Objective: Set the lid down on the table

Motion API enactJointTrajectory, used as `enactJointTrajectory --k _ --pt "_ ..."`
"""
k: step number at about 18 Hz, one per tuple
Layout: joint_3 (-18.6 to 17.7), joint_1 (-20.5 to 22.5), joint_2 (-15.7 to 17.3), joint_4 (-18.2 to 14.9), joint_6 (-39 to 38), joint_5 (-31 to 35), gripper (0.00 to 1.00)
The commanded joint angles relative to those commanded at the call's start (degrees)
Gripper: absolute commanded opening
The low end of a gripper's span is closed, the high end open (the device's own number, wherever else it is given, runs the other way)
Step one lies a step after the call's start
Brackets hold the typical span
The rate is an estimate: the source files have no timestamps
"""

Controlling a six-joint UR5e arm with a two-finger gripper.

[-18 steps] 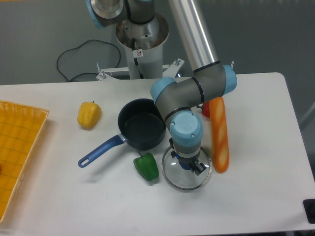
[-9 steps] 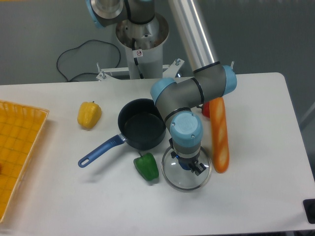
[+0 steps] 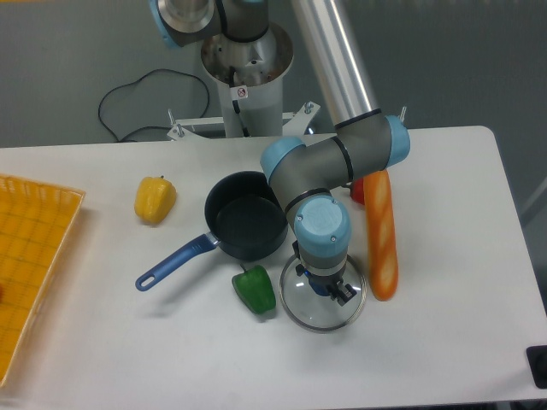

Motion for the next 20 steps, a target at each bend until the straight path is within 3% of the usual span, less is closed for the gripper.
enactJointTrajectory --k 20 --pt "0.0 -0.18 -0.18 0.09 0.0 0.0 0.66"
